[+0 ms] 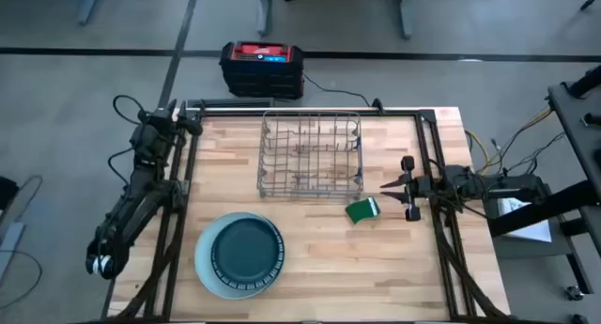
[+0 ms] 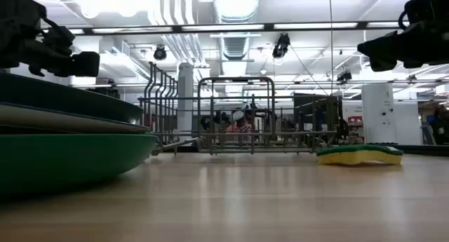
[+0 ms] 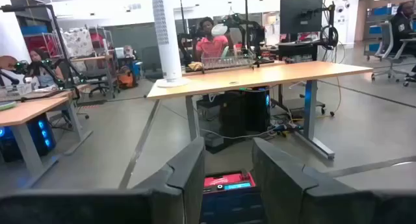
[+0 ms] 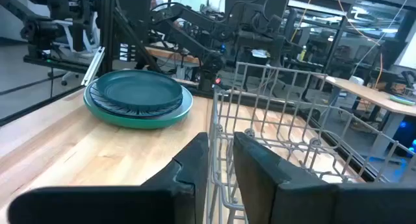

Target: Sort dishes

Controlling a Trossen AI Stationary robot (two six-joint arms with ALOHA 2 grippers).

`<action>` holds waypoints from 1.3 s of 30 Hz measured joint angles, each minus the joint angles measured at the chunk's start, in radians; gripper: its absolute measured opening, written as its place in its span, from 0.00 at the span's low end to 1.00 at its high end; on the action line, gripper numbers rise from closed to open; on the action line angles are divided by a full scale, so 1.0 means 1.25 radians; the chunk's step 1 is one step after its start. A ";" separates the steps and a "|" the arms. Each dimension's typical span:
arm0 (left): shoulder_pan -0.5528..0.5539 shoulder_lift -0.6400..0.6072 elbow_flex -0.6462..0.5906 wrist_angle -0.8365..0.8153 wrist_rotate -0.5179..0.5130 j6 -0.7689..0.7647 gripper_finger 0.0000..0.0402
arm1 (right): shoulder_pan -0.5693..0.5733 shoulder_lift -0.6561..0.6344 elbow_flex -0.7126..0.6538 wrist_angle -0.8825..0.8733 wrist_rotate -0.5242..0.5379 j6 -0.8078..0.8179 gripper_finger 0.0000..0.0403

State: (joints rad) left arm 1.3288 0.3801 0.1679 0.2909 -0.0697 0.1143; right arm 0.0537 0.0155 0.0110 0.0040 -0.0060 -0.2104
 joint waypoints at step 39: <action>0.000 0.000 0.000 0.000 0.000 0.000 0.29 | 0.000 0.000 0.000 0.000 0.000 0.000 0.12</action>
State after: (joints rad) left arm 1.3289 0.3801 0.1679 0.2909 -0.0698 0.1143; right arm 0.0536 0.0154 0.0113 0.0037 -0.0063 -0.2108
